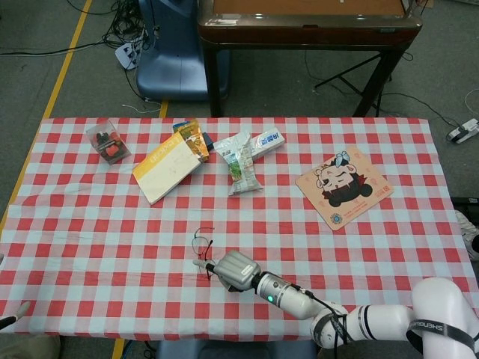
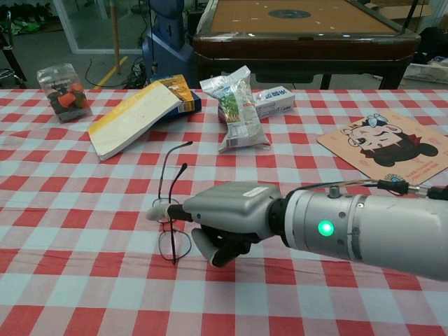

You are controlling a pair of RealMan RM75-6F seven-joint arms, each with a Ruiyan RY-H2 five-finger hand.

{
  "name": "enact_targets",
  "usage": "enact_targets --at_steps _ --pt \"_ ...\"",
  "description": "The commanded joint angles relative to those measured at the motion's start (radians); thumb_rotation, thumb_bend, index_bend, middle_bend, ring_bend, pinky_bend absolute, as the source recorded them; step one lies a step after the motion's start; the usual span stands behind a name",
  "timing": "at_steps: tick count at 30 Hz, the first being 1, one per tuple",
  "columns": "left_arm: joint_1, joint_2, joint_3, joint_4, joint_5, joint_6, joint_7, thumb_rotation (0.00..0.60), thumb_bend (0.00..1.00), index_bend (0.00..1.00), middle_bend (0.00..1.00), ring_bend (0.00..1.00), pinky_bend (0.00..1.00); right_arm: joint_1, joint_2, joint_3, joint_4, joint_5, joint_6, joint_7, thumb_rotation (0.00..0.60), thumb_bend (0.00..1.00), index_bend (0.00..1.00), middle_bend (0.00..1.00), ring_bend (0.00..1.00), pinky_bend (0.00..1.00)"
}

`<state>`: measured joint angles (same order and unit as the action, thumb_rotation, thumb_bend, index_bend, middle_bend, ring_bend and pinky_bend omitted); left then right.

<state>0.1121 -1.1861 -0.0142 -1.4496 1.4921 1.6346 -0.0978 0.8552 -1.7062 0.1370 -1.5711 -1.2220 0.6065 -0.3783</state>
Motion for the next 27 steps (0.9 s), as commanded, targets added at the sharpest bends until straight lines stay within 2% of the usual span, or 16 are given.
enact_targets --at_steps 1,15,27 --pt "-0.001 -0.001 -0.001 0.001 0.000 -0.001 0.000 0.600 0.16 0.00 0.00 0.00 0.00 0.023 -0.020 0.008 0.036 0.050 -0.015 0.023 0.600 0.87 0.00 1.00 1.00 0.98" --pt "0.003 -0.004 -0.001 0.008 -0.006 -0.006 -0.002 0.600 0.16 0.00 0.00 0.00 0.00 0.106 -0.075 0.029 0.132 0.181 -0.068 0.104 0.600 0.87 0.00 1.00 1.00 0.98" --pt "0.008 -0.007 -0.002 0.020 -0.010 -0.007 -0.015 0.600 0.16 0.00 0.00 0.00 0.00 0.180 -0.110 0.015 0.173 0.268 -0.069 0.086 0.600 0.87 0.00 1.00 1.00 0.98"
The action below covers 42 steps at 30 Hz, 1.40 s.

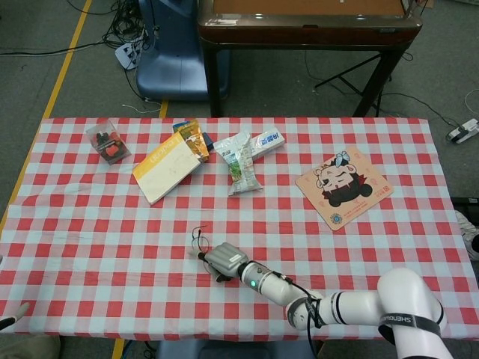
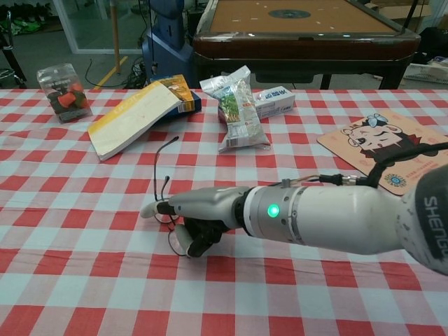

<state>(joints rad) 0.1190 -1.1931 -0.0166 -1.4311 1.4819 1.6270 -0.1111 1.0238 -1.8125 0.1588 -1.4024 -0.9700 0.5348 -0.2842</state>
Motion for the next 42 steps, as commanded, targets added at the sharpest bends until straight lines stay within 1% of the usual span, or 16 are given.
enact_targets --at_steps 1,3,6,10,14,17,20,26,30,32,35,39,42 --pt "0.001 -0.001 0.000 0.003 -0.001 0.000 -0.004 0.600 0.16 0.00 0.00 0.00 0.00 0.017 -0.005 -0.010 0.006 0.027 0.005 -0.012 0.600 0.87 0.00 1.00 1.00 0.98" --pt "0.002 -0.001 0.000 0.006 -0.001 -0.001 -0.007 0.600 0.16 0.00 0.00 0.00 0.00 0.024 -0.001 -0.017 0.000 0.039 0.014 -0.019 0.600 0.87 0.00 1.00 1.00 0.98" --pt "0.004 -0.002 -0.001 0.010 -0.003 0.001 -0.012 0.600 0.16 0.00 0.00 0.00 0.00 0.014 0.019 -0.021 -0.037 0.027 0.050 -0.019 0.600 0.87 0.00 1.00 1.00 0.98" --pt "0.005 -0.001 -0.001 0.014 -0.003 0.001 -0.016 0.600 0.16 0.00 0.00 0.00 0.00 -0.024 0.085 -0.028 -0.121 -0.026 0.116 0.002 0.600 0.87 0.00 1.00 1.00 0.98" --pt "0.002 -0.003 0.000 0.013 0.002 -0.002 -0.013 0.600 0.16 0.00 0.00 0.00 0.00 -0.048 0.146 -0.031 -0.159 -0.065 0.146 0.023 0.600 0.87 0.00 1.00 1.00 0.98" --pt "0.000 -0.005 0.001 0.008 0.009 -0.001 -0.009 0.600 0.16 0.00 0.00 0.00 0.00 -0.045 0.170 -0.041 -0.147 -0.067 0.152 0.001 0.600 0.87 0.00 1.00 1.00 0.98" --pt "-0.002 -0.005 0.000 0.005 0.011 -0.002 -0.006 0.600 0.16 0.00 0.00 0.00 0.00 -0.039 0.172 -0.044 -0.135 -0.046 0.148 -0.009 0.600 0.87 0.00 1.00 1.00 0.98" --pt "-0.001 0.000 -0.001 0.000 0.010 0.002 -0.003 0.600 0.16 0.00 0.00 0.00 0.00 -0.026 0.149 -0.030 -0.111 -0.028 0.139 0.006 0.600 0.87 0.00 1.00 1.00 0.98" --pt "0.004 0.002 -0.001 0.003 0.005 0.003 -0.009 0.600 0.16 0.00 0.00 0.00 0.00 -0.025 0.153 -0.015 -0.112 -0.026 0.155 0.017 0.600 0.87 0.00 1.00 1.00 0.98" --pt "0.005 0.001 -0.002 0.008 0.001 0.001 -0.013 0.600 0.16 0.00 0.00 0.00 0.00 -0.021 0.171 -0.016 -0.116 -0.006 0.150 0.005 0.600 0.87 0.00 1.00 1.00 0.98" --pt "0.005 -0.001 -0.001 0.015 0.000 -0.003 -0.018 0.600 0.16 0.00 0.00 0.00 0.00 -0.016 0.186 -0.013 -0.112 0.039 0.174 -0.026 0.600 0.87 0.00 1.00 1.00 0.98" --pt "0.002 -0.004 -0.001 0.017 0.005 -0.004 -0.020 0.600 0.16 0.00 0.00 0.00 0.00 -0.007 0.159 0.019 -0.087 0.076 0.208 -0.028 0.600 0.87 0.00 1.00 1.00 0.98" --pt "0.003 -0.004 -0.002 0.017 0.004 -0.002 -0.020 0.600 0.16 0.00 0.00 0.00 0.00 0.002 0.130 0.041 -0.063 0.067 0.213 -0.007 0.600 0.87 0.00 1.00 1.00 0.98"
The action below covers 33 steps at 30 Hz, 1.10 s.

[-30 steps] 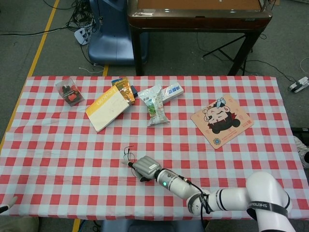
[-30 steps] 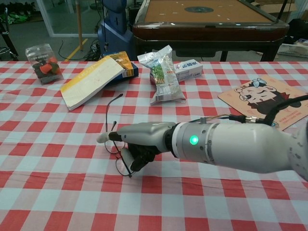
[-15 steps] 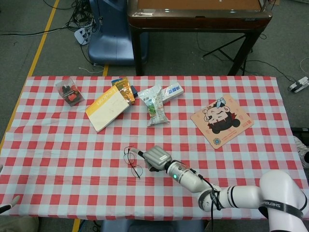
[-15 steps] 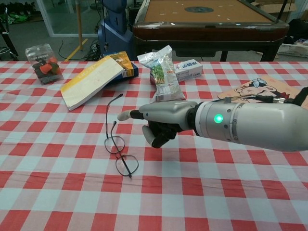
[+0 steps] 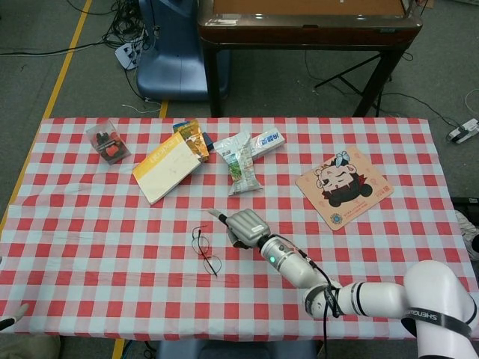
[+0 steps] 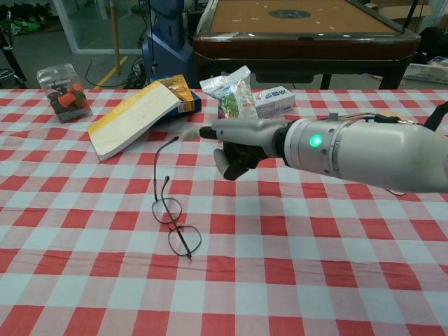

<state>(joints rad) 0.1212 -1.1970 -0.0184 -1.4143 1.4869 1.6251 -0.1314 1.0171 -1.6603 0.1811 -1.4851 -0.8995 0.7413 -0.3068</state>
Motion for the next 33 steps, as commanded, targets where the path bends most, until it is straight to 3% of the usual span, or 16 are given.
enact_targets --at_steps 1,11,21,33 --pt "0.001 0.001 0.000 0.001 -0.003 -0.001 0.000 0.600 0.16 0.00 0.00 0.00 0.00 0.012 -0.034 0.026 0.029 -0.009 0.005 0.026 0.600 0.87 0.00 1.00 1.00 0.98" --pt "0.007 -0.003 0.001 0.015 -0.017 -0.010 -0.008 0.600 0.16 0.00 0.00 0.00 0.00 0.027 -0.079 0.041 0.059 -0.087 -0.052 0.127 0.600 0.87 0.00 1.00 1.00 0.98" --pt "0.010 -0.008 0.003 0.021 -0.017 -0.011 -0.013 0.600 0.16 0.00 0.00 0.00 0.00 0.018 -0.085 -0.009 0.050 -0.161 -0.096 0.169 0.600 0.87 0.00 1.00 1.00 0.98" --pt "0.012 -0.013 0.005 0.023 -0.012 -0.009 -0.014 0.600 0.16 0.00 0.00 0.00 0.00 -0.004 -0.070 -0.070 0.021 -0.175 -0.118 0.164 0.600 0.87 0.00 1.00 1.00 0.98"
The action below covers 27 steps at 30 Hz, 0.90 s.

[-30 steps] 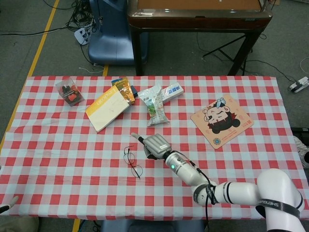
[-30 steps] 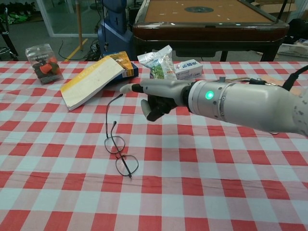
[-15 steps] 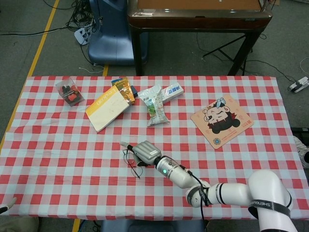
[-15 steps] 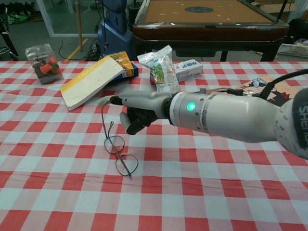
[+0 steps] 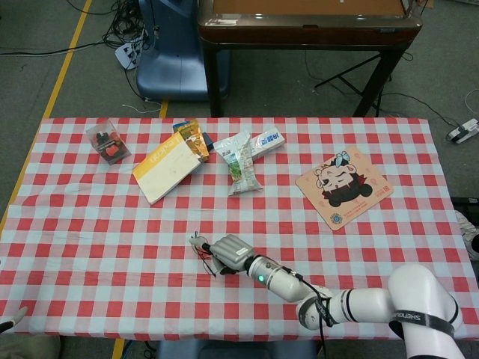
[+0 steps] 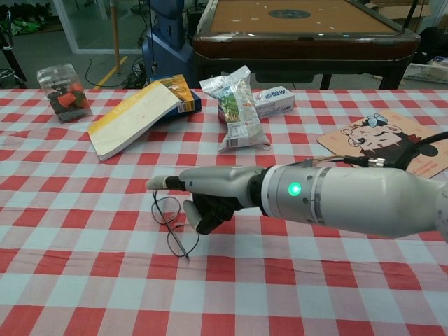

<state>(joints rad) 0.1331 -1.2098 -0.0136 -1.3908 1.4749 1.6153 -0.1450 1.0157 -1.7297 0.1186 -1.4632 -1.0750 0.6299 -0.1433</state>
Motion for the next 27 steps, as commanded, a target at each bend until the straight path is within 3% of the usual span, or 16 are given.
enact_targets --at_steps 1,18,27 --pt "0.001 0.000 0.000 -0.001 0.000 0.001 0.000 0.600 0.16 0.00 0.00 0.00 0.00 -0.003 -0.002 -0.012 0.001 0.002 -0.011 0.000 0.600 0.87 0.00 1.00 1.00 0.98" --pt "0.004 -0.003 0.000 0.005 0.001 0.002 -0.010 0.600 0.16 0.00 0.00 0.00 0.00 0.008 -0.029 -0.016 0.045 0.042 -0.081 0.036 0.600 0.87 0.00 1.00 1.00 0.98" --pt "0.003 -0.002 -0.002 0.008 0.001 0.000 -0.014 0.600 0.16 0.00 0.00 0.00 0.00 -0.047 0.047 0.001 -0.054 -0.046 0.020 0.072 0.600 0.87 0.00 1.00 1.00 0.98"
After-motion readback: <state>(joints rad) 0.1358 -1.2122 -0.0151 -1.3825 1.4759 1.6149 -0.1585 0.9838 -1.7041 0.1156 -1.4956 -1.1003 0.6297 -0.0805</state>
